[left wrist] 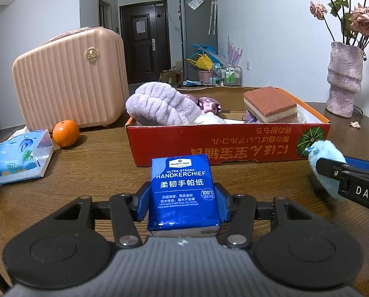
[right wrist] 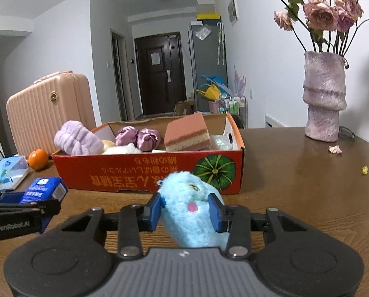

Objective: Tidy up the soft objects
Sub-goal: 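Grasp the blue plush toy with the right gripper while the left holds the tissue packet, then carry the tissue packet and blue plush with both grippers over the box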

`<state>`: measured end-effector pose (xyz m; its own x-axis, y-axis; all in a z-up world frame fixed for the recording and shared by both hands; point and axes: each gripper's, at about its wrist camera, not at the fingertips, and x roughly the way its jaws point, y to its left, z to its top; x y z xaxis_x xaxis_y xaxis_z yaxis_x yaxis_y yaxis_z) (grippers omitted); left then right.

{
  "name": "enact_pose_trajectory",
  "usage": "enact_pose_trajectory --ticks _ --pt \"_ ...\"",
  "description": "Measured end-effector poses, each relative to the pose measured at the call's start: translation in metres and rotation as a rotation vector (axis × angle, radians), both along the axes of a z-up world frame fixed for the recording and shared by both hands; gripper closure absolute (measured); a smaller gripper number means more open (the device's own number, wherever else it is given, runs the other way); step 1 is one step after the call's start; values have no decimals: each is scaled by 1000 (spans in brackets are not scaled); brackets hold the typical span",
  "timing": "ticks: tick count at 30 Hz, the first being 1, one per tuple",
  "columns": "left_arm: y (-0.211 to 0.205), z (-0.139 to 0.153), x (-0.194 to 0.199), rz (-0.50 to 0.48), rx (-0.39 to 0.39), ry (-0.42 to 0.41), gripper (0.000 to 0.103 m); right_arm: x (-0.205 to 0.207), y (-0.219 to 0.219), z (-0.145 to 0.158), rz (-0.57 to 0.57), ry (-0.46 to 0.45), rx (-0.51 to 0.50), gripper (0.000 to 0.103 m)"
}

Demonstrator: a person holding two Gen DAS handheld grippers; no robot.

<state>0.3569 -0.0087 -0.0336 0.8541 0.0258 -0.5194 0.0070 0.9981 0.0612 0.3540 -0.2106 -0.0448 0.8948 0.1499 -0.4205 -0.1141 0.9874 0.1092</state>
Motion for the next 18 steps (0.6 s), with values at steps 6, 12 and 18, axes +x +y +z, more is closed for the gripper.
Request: enact_pose_trajectory --ticks 6,12,18 --pt "0 3 -1 -1 -3 -9 50 -6 0 5 8 -47 7 65" --pt "-1 6 -2 -6 -5 -25 50 -10 2 9 17 -83 15 65" --pt "-2 13 -3 -12 -14 -58 50 -14 8 17 31 -137 20 65"
